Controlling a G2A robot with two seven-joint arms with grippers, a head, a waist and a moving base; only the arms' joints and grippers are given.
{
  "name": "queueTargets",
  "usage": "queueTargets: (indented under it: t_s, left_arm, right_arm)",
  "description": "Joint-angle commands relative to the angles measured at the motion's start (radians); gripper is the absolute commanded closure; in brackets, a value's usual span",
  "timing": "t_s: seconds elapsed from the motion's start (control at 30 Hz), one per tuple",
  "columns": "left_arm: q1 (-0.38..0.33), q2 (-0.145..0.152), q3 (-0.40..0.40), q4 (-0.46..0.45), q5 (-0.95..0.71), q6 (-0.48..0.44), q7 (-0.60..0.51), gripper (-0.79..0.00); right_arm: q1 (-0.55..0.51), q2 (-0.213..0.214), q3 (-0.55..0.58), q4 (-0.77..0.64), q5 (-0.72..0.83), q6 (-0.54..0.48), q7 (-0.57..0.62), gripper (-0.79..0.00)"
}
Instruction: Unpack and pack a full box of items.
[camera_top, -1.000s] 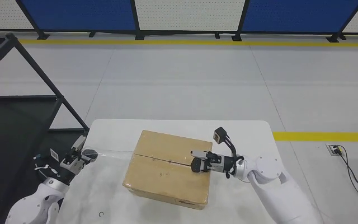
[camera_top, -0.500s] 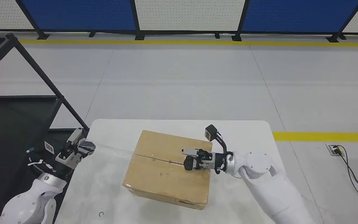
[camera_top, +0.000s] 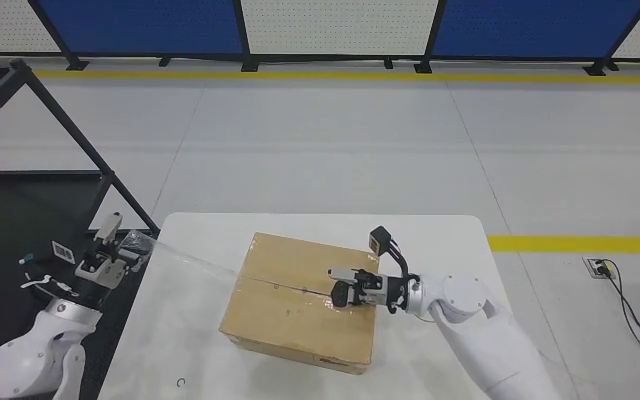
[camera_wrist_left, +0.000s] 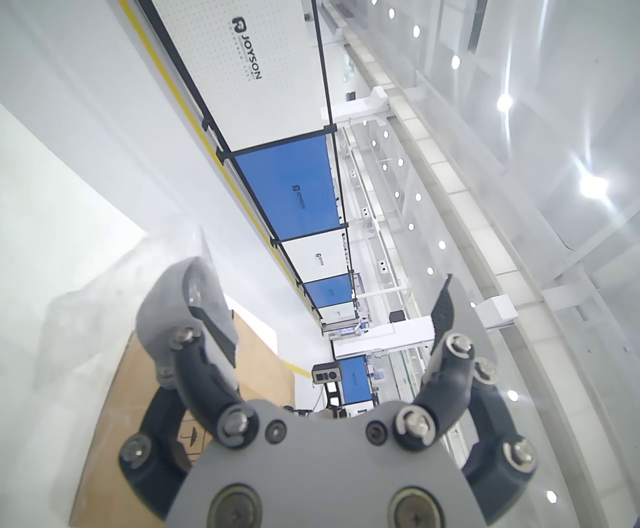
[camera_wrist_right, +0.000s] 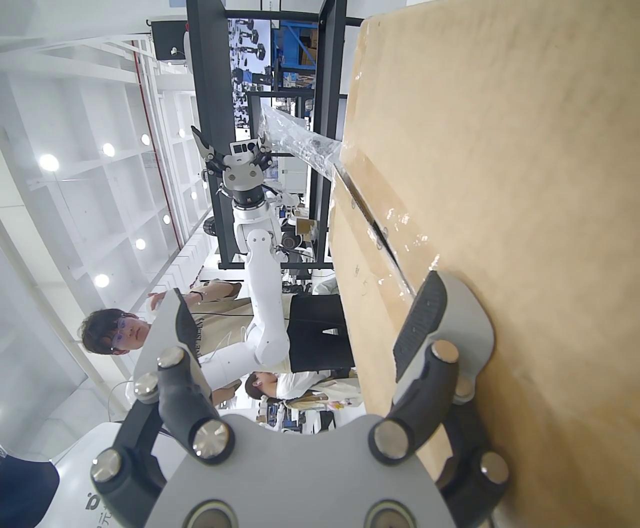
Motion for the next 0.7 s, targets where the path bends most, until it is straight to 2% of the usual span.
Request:
queueTargets:
  t_s: [0.0,0.27,0.5,0.67]
  left_arm:
    - [-0.003,0.001,-0.004,0.008,-0.005,-0.006,-0.006,-0.785]
    - [0.002,0.000,0.012,0.071,-0.007,0.009,-0.031,-0.785]
    - [0.076,-0.006,0.073,0.156,0.026,0.003,-0.066,-0.785]
    - [0.095,-0.011,0.092,0.188,0.014,-0.004,-0.069,-0.785]
  right_arm:
    - [-0.001,0.000,0.002,0.000,-0.001,-0.002,0.003,-0.785]
    - [-0.006,0.001,0.008,0.003,-0.004,-0.003,0.009,-0.785]
    - [-0.011,0.001,0.013,0.005,-0.003,-0.003,0.009,-0.785]
    - [-0.006,0.000,0.012,0.009,-0.007,0.000,0.016,-0.785]
